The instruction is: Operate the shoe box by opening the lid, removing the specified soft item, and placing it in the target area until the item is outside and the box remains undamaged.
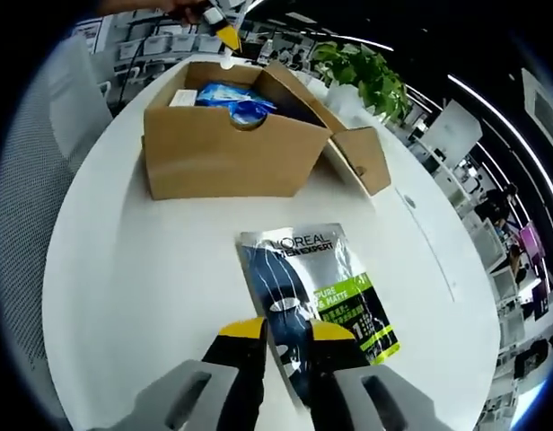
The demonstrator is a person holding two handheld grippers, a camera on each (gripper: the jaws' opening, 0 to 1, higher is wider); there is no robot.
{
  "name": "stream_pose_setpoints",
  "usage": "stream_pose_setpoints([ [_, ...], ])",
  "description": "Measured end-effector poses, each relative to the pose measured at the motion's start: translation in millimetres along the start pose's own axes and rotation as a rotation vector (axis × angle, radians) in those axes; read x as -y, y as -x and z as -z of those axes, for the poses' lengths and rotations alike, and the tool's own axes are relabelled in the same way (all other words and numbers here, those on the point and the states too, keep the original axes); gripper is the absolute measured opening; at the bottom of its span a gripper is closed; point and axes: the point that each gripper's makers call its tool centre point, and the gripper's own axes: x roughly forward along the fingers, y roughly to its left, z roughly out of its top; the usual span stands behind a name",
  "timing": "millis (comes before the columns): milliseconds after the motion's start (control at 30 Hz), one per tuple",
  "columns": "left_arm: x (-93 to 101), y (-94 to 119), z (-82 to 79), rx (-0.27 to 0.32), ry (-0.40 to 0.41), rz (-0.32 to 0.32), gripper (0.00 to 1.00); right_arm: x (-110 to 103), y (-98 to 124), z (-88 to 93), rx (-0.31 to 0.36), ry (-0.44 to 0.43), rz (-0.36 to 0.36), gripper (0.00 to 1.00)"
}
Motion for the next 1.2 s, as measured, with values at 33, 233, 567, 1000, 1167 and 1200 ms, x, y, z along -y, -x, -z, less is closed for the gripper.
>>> stream_pose_setpoints([
  [33, -1.3, 0, 0.4, 0.001, -0.001, -0.005, 0.16, 0, 0, -0.6, 0.003, -0.004, 0.001, 0.13],
  [233, -14.6, 5, 13.0, -0.009, -0.012, -0.056, 0.16, 0, -1, 5.0, -0.013, -0.023, 0.005, 0.12],
  [567, -28.9, 12, 30.8, -0.025, 0.007, -0.096, 0.15, -5, -8, 0.0, -0.013, -0.007, -0.013, 0.10],
  [1000, -36.2, 15, 38.6, -0.036, 0.001, -0.127, 0.15, -7, -13, -6.5, -0.005, 0.002, -0.013, 0.10],
  [1167, -38.1, 17, 40.7, -0.040, 0.007, -0.134, 0.15, -2, -8, -13.7, 0.014, -0.035, -0.009, 0.14],
  [1200, -38.9, 17, 41.8, -0.044, 0.008, -0.137, 0.15, -1, -6, -17.6, 0.030, -0.051, -0.008, 0.14],
])
